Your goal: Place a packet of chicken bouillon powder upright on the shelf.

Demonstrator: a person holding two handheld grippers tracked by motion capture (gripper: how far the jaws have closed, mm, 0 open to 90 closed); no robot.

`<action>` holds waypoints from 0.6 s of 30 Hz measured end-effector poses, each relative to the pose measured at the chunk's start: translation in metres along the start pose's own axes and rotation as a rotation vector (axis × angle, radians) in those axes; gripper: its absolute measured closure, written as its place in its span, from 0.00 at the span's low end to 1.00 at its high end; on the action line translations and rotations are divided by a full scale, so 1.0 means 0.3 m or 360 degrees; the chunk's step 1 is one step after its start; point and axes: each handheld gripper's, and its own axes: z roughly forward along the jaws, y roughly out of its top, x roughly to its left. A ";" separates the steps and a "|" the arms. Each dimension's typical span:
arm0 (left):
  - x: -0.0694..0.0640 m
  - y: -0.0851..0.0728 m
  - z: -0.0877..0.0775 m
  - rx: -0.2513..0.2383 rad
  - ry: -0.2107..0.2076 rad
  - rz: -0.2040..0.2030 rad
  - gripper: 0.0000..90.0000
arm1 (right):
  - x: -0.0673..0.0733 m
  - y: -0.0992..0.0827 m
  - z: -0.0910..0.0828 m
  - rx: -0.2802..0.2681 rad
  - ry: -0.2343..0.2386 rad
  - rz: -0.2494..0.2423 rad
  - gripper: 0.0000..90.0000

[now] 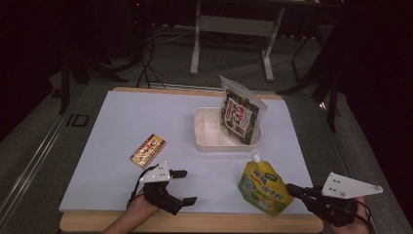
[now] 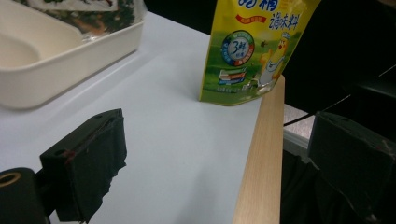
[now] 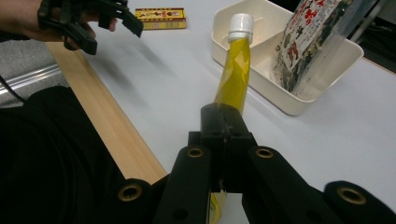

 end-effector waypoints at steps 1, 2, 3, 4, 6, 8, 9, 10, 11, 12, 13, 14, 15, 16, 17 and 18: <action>0.000 0.010 0.009 0.0008 -0.0013 0.0013 0.05 | 0.004 0.002 0.002 0.0005 -0.0006 -0.0008 1.00; 0.000 0.021 0.018 -0.0003 -0.0025 0.0014 0.05 | 0.006 0.004 0.002 0.0011 -0.0002 -0.0013 1.00; 0.001 0.034 0.026 -0.0016 -0.0043 0.0027 0.08 | 0.007 0.005 0.001 0.0007 0.0004 -0.0014 1.00; 0.002 0.047 0.035 -0.0030 -0.0036 0.0052 0.10 | 0.008 0.007 0.001 0.0007 0.0004 -0.0018 1.00; 0.010 0.079 0.058 -0.0044 -0.0073 0.0108 0.12 | 0.010 0.008 0.000 0.0013 0.0006 -0.0025 1.00; 0.021 0.114 0.089 -0.0054 -0.0118 0.0140 0.17 | 0.012 0.008 0.000 0.0019 0.0009 -0.0034 1.00; 0.023 0.127 0.101 -0.0054 -0.0126 0.0156 0.17 | 0.011 0.007 -0.001 0.0020 0.0005 -0.0030 1.00; 0.024 0.145 0.117 -0.0052 -0.0151 0.0177 0.18 | 0.010 0.006 -0.001 0.0018 0.0012 -0.0028 1.00; 0.026 0.163 0.136 -0.0052 -0.0183 0.0196 0.22 | 0.009 0.006 -0.002 0.0017 0.0012 -0.0026 1.00; 0.027 0.181 0.156 -0.0047 -0.0199 0.0218 0.23 | 0.009 0.006 -0.002 0.0017 0.0011 -0.0025 1.00; 0.029 0.198 0.178 -0.0046 -0.0222 0.0228 0.23 | 0.009 0.005 -0.003 0.0018 0.0015 -0.0029 1.00; 0.033 0.219 0.205 -0.0040 -0.0243 0.0239 0.25 | 0.009 0.005 -0.003 0.0019 0.0016 -0.0030 1.00; 0.035 0.231 0.222 -0.0036 -0.0251 0.0249 0.26 | 0.009 0.006 -0.002 0.0019 0.0020 -0.0031 1.00; 0.039 0.245 0.243 -0.0036 -0.0267 0.0255 0.26 | 0.010 0.006 -0.002 0.0020 0.0023 -0.0033 1.00; 0.043 0.260 0.264 -0.0028 -0.0281 0.0253 0.26 | 0.010 0.007 -0.001 0.0020 0.0025 -0.0036 1.00; 0.047 0.276 0.288 -0.0028 -0.0300 0.0252 0.27 | 0.010 0.008 -0.001 0.0021 0.0030 -0.0041 1.00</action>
